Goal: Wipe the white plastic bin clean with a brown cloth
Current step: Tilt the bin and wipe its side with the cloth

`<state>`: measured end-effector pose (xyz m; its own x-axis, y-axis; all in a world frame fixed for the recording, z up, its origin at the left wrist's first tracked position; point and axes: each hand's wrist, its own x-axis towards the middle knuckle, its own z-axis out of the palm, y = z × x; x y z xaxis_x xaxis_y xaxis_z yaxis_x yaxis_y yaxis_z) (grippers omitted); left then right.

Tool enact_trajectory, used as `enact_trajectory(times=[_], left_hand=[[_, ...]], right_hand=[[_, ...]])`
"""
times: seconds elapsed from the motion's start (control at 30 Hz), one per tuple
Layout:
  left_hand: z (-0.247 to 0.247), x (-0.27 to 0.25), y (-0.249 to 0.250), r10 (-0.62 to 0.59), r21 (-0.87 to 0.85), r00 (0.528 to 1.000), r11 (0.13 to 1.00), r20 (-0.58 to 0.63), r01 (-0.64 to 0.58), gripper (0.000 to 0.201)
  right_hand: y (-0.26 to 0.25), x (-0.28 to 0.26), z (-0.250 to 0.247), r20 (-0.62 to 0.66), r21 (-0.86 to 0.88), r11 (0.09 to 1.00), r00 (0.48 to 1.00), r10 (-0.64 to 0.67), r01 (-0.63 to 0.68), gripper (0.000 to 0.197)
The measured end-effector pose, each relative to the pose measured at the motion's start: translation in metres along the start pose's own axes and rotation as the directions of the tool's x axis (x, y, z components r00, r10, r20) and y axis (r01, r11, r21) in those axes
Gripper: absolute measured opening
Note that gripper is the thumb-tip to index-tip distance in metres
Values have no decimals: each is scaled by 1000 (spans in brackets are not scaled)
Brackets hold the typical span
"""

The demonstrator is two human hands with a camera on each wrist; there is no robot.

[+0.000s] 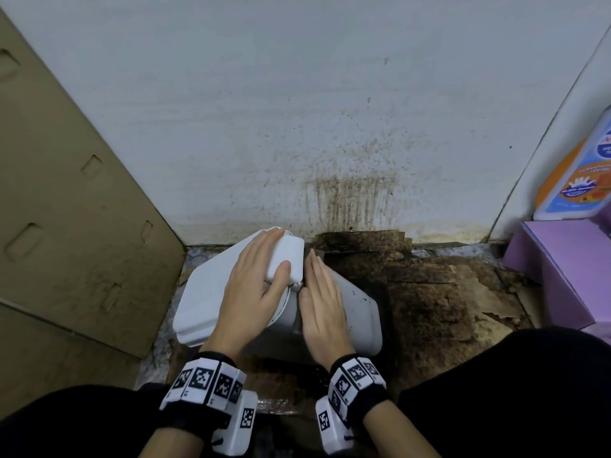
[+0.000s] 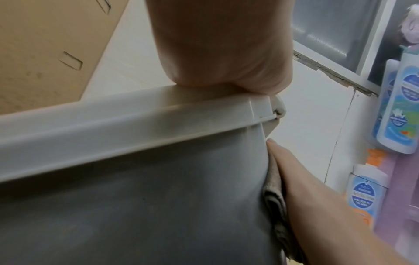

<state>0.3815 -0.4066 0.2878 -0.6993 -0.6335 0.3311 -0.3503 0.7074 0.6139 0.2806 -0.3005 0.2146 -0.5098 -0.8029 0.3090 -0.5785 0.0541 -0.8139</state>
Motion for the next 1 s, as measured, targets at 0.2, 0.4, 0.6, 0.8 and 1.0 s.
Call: enact_trajectory(times=[0.2, 0.4, 0.6, 0.8, 1.0], left_hand=[[-3, 0, -2, -9, -8, 1000, 1000, -10, 9, 53], [-8, 0, -7, -15, -29, 999, 999, -29, 14, 52], [-3, 2, -2, -1, 0, 1000, 1000, -18, 1, 53], [5, 3, 3, 7, 12, 1000, 1000, -14, -7, 55], [1, 1, -1, 8, -6, 1000, 1000, -4, -9, 53]], right_hand=[[16, 2, 8, -28, 83, 995, 998, 62, -59, 52], [84, -15, 11, -67, 110, 931, 932, 356, -348, 47], [88, -11, 12, -73, 121, 883, 883, 463, -453, 47], [14, 6, 20, -98, 197, 945, 954, 283, -260, 51], [0, 5, 15, -82, 213, 969, 986, 148, -127, 49]])
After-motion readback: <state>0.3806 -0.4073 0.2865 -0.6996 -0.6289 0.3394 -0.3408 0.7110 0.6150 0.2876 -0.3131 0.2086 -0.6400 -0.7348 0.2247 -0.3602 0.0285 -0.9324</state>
